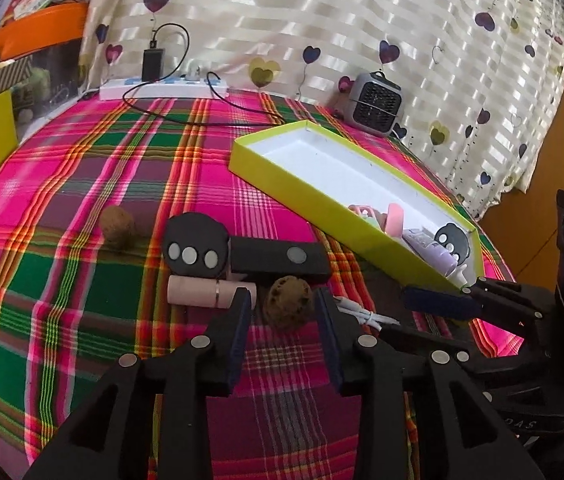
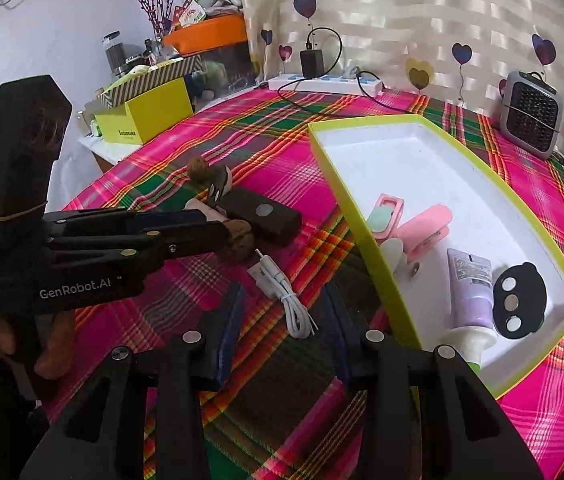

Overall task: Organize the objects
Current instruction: 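Withdraw both tools from the tray toward the remaining items, then close left tool on a walnut while right tool closes on the white cable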

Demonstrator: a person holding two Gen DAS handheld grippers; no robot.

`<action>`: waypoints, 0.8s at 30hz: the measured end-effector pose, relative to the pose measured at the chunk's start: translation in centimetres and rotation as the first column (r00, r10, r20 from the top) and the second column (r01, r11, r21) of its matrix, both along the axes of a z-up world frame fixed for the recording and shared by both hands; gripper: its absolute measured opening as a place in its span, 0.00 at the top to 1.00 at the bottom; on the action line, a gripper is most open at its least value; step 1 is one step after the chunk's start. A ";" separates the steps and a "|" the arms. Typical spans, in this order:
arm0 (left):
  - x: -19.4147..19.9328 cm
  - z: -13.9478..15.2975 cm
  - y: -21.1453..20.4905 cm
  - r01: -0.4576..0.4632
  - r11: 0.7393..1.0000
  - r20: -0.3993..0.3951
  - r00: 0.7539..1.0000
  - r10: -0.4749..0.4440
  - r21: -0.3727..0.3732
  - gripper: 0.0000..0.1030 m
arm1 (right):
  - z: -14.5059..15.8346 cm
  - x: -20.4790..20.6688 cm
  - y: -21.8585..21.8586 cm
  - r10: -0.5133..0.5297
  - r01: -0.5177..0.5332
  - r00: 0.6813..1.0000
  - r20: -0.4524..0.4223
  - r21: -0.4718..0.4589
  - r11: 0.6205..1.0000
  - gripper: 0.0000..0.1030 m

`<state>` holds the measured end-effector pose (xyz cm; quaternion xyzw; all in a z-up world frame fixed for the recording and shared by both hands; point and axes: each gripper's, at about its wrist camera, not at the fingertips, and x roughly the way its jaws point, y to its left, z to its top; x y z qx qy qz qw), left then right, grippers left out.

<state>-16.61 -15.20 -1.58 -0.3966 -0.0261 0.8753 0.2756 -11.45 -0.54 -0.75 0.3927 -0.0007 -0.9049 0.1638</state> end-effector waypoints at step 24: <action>-1.0 -1.1 1.7 0.031 0.999 0.064 0.998 -0.029 -0.043 0.69 | -1.3 -1.2 -1.6 0.006 -0.013 0.997 0.071 0.099 0.995 0.63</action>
